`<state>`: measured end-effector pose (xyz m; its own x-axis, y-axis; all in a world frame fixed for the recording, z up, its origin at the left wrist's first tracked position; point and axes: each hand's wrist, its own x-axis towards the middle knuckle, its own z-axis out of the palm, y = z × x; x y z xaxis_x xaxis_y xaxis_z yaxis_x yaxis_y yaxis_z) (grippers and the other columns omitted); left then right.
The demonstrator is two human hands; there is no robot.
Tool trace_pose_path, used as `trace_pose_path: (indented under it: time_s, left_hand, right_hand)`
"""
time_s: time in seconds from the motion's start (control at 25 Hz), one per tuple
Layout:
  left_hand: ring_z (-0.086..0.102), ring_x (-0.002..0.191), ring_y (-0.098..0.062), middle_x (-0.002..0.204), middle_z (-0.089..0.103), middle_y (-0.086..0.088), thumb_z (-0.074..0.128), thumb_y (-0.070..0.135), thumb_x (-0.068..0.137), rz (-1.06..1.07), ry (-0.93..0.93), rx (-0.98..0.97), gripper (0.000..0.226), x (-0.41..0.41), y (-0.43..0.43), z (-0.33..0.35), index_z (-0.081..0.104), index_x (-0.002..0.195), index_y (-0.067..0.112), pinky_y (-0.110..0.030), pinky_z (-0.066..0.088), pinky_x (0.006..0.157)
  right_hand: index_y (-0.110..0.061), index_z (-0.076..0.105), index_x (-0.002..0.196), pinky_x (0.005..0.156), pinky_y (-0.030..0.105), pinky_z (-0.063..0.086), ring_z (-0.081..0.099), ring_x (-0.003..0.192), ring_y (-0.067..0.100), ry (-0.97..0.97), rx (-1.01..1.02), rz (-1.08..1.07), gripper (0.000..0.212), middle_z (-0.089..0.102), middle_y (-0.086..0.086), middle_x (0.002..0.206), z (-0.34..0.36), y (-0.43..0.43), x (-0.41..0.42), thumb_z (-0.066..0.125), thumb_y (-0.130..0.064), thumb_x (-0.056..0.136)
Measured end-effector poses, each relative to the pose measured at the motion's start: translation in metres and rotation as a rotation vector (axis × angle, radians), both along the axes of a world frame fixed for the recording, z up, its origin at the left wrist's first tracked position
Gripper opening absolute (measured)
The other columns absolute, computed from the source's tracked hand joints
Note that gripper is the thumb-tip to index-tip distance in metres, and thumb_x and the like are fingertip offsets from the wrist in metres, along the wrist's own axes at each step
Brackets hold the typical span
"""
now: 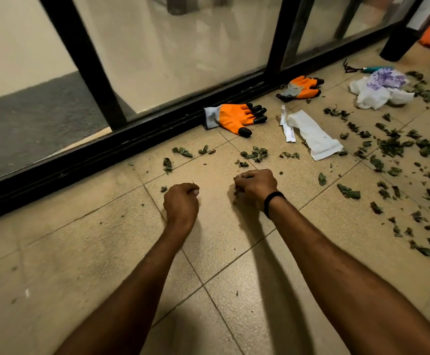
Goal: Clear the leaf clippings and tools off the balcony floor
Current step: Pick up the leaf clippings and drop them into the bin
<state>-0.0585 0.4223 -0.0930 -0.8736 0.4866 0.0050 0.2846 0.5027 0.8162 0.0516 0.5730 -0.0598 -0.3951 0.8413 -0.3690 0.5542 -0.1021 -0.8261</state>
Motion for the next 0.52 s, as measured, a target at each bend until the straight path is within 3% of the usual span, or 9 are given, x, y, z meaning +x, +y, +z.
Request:
trace_pose_path:
  time_s: [0.12,0.28,0.4,0.52]
  left_hand:
    - [0.069,0.074,-0.02,0.081,0.075,-0.005,0.074,0.01,0.087,0.15,-0.31,0.146,0.013,-0.007,-0.031,0.034,0.079,0.099,0.01,-0.034,0.06,0.076]
    - [0.062,0.071,-0.016,0.081,0.07,-0.006,0.068,-0.001,0.089,0.279,-0.719,0.533,0.008,-0.015,-0.078,0.113,0.073,0.094,0.003,-0.021,0.056,0.065]
    - [0.06,0.069,-0.011,0.081,0.065,-0.007,0.061,-0.004,0.093,0.341,-0.788,0.789,0.01,-0.027,-0.14,0.175,0.069,0.092,0.003,-0.015,0.056,0.063]
    - [0.063,0.075,-0.011,0.084,0.066,-0.006,0.061,-0.003,0.093,0.414,-0.692,0.972,0.01,-0.044,-0.222,0.218,0.069,0.095,0.003,-0.016,0.056,0.067]
  right_hand:
    - [0.002,0.072,0.088,0.075,0.033,0.061,0.069,0.069,0.02,0.249,-0.234,-0.06,0.009,0.071,0.013,0.078,0.024,-0.024,-0.014,0.075,0.0,0.08]
    - [0.01,0.067,0.091,0.064,0.023,0.059,0.063,0.065,0.02,0.484,-0.422,-0.025,0.007,0.066,0.017,0.082,0.072,-0.078,-0.047,0.067,0.006,0.085]
    - [0.001,0.064,0.082,0.062,0.02,0.058,0.064,0.065,0.016,0.611,-0.571,0.098,0.007,0.064,0.011,0.078,0.109,-0.135,-0.086,0.063,0.004,0.088]
    - [-0.003,0.063,0.078,0.054,0.014,0.053,0.064,0.062,0.011,0.638,-0.749,0.249,0.011,0.063,0.008,0.078,0.149,-0.208,-0.128,0.064,0.002,0.088]
